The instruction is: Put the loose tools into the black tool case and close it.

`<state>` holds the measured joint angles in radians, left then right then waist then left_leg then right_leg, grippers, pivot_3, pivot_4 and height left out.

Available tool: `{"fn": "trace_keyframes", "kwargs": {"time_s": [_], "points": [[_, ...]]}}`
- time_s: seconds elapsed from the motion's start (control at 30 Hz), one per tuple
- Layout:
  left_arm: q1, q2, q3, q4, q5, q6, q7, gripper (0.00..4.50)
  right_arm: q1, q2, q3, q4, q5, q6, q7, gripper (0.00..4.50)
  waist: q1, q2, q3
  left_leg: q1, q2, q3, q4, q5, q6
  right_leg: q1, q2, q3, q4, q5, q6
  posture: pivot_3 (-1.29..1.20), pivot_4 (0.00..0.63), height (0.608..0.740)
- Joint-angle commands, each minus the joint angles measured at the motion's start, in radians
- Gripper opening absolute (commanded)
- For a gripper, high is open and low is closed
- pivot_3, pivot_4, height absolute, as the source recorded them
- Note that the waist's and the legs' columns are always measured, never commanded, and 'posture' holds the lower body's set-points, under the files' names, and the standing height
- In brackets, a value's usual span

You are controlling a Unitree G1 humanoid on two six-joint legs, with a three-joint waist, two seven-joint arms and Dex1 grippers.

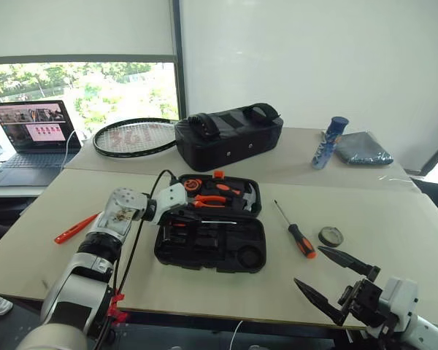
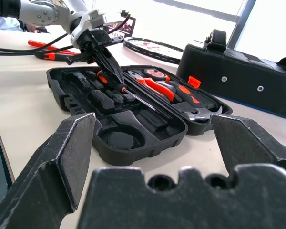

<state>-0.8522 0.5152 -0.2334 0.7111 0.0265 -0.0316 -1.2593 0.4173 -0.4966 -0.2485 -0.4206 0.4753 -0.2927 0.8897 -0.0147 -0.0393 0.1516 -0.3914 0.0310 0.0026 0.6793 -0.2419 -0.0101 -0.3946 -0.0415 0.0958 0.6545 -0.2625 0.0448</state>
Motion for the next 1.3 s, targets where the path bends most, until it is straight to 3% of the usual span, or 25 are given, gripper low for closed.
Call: {"fn": "trace_keyframes", "kwargs": {"time_s": [0.03, 0.23, 0.47, 0.6, 0.73, 0.9, 1.0, 1.17, 1.3], "points": [[0.006, -0.024, -0.034, 0.016, 0.064, 0.082, 0.083, 0.12, -0.001, 0.005, -0.018, -0.011, 0.008, -0.032, -0.003, 4.50, 0.000, 0.000, 0.000, 0.003, 0.000, 0.000, 0.000, 0.000, 0.000, 0.004, 0.000, 0.000, -0.001, -0.002, 0.003, 0.00, 0.150, 0.740], [0.051, -0.011, -0.034, -0.081, 0.027, 0.073, 0.021, 0.12, -0.001, 0.009, -0.016, -0.014, 0.005, -0.032, -0.011, 4.50, 0.000, 0.002, -0.001, 0.007, 0.000, 0.000, 0.000, 0.000, 0.000, 0.007, 0.000, 0.000, -0.001, -0.005, 0.005, 0.00, 0.150, 0.740], [0.176, 0.073, 0.195, -0.305, -0.220, 0.070, -0.030, 0.12, -0.020, -0.013, -0.034, 0.011, 0.046, -0.001, 0.008, 4.50, -0.007, 0.002, 0.000, 0.002, 0.001, 0.000, -0.003, -0.001, 0.001, 0.002, 0.000, 0.000, -0.001, -0.003, -0.002, 0.00, 0.150, 0.740], [0.365, 0.172, 0.384, -0.433, -0.403, 0.067, -0.106, 1.29, 0.033, -0.030, -0.062, 0.021, 0.056, 0.004, 0.029, 4.50, -0.013, 0.002, 0.000, -0.001, 0.002, 0.000, -0.003, -0.001, 0.001, -0.003, 0.000, 0.000, 0.001, -0.003, -0.004, 0.00, 0.150, 0.740], [0.551, 0.296, 0.510, -0.447, -0.455, 0.060, -0.156, 2.69, 0.137, -0.015, -0.146, 0.047, 0.049, -0.032, 0.023, 4.50, -0.015, 0.003, 0.001, 0.003, 0.003, 0.001, -0.006, -0.002, 0.001, -0.001, -0.001, 0.000, 0.001, -0.004, -0.005, 0.00, 0.150, 0.740], [0.685, 0.349, 0.575, -0.462, -0.479, 0.059, -0.168, 4.45, 0.254, -0.004, -0.212, 0.062, 0.038, -0.022, 0.021, 4.50, 0.004, 0.004, 0.002, 0.004, 0.003, 0.001, -0.005, -0.002, 0.001, 0.002, -0.003, -0.001, -0.002, -0.009, 0.002, 0.00, 0.150, 0.740], [0.725, 0.330, 0.573, -0.515, -0.509, 0.075, -0.166, 4.45, 0.235, -0.024, -0.202, -0.021, 0.064, 0.099, -0.059, 4.50, 0.003, 0.005, 0.003, 0.007, 0.006, 0.001, -0.005, -0.002, 0.000, 0.006, -0.003, -0.001, -0.004, -0.013, -0.003, 0.00, 0.150, 0.740], [0.719, 0.294, 0.524, -0.622, -0.565, 0.140, -0.166, 4.45, -0.012, -0.188, -0.137, -0.138, 0.069, 0.551, -0.301, 4.50, -0.019, 0.005, 0.003, 0.007, 0.010, 0.002, -0.005, -0.001, 0.000, 0.005, -0.003, 0.004, -0.005, -0.007, -0.005, 0.00, 0.150, 0.740], [0.684, 0.262, 0.489, -0.668, -0.571, 0.165, -0.125, 4.45, -0.221, -0.351, -0.044, -0.140, 0.142, 0.877, -0.314, 4.50, -0.021, 0.005, 0.003, 0.006, 0.007, 0.005, -0.006, -0.001, 0.000, 0.003, 0.000, 0.000, -0.005, -0.003, -0.005, 0.00, 0.150, 0.740]]}}
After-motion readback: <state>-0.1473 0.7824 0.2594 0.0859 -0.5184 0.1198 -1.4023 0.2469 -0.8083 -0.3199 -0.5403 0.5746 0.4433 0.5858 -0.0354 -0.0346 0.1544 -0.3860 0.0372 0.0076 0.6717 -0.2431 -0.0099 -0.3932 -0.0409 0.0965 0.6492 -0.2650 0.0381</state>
